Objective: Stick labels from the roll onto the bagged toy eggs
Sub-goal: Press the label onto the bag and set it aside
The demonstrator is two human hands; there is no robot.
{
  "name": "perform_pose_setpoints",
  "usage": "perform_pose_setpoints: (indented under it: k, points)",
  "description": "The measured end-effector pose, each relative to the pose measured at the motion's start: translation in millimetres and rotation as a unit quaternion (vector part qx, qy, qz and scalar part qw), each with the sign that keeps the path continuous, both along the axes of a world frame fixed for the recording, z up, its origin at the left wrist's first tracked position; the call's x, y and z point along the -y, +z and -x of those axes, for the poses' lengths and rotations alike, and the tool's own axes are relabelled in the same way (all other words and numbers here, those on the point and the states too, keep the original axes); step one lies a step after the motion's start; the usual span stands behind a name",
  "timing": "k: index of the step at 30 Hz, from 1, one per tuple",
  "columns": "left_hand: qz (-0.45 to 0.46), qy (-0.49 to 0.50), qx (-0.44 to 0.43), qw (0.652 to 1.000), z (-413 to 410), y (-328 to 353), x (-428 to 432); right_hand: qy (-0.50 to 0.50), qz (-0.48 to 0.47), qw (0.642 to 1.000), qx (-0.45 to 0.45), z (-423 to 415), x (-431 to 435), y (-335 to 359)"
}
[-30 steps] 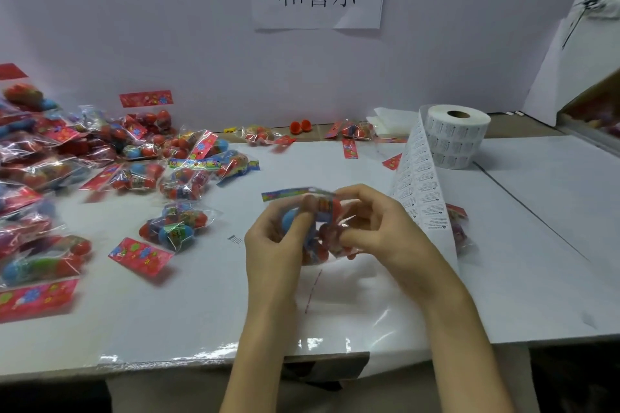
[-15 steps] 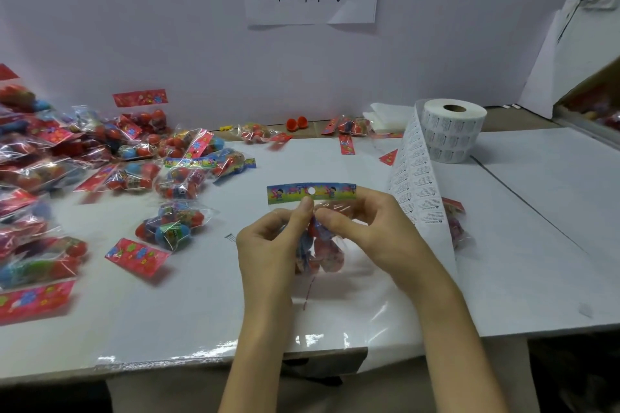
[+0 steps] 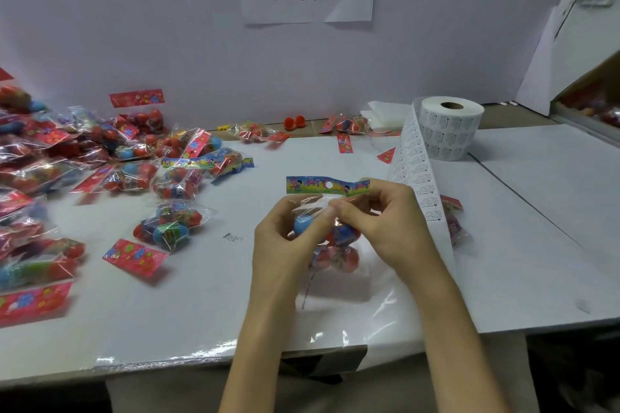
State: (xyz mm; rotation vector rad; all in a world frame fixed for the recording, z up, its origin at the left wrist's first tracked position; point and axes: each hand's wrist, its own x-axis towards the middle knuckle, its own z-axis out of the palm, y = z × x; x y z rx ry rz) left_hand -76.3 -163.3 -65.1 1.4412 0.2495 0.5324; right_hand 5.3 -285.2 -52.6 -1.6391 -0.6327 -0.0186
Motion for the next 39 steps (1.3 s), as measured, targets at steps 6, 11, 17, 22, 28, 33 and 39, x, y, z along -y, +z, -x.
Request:
perform_pose_setpoints:
  k: [6,11,17,22,28,33,39]
  points:
    - [-0.028,0.008,-0.001,1.0,-0.4,-5.7,-2.0,-0.071,0.048,0.996,0.035,-6.0,14.9,6.1]
    - [-0.082,0.103,-0.012,0.991,-3.9,-11.3,-0.5,-0.229,0.017,0.971,0.074,-18.1,54.3,14.6]
    - [-0.195,0.17,-0.049,0.965,-6.9,-14.7,6.1,-0.195,0.146,0.965,-0.093,-29.3,86.7,4.7]
    - [-0.274,0.239,0.011,0.932,-4.0,-11.3,8.3,-0.1,0.126,0.984,-0.083,-22.3,85.2,10.4]
    - [-0.077,0.03,0.006,0.997,1.5,-0.3,38.5,-0.049,0.025,0.997,-0.045,-19.9,88.2,15.7]
    - [-0.003,-0.114,-0.128,0.985,-3.6,-4.0,53.8,-0.039,-0.009,0.999,-0.037,-17.1,95.6,19.4]
    - [0.102,-0.122,-0.126,0.979,-9.9,-8.5,55.3,-0.07,0.103,0.992,0.008,-17.7,102.0,19.2]
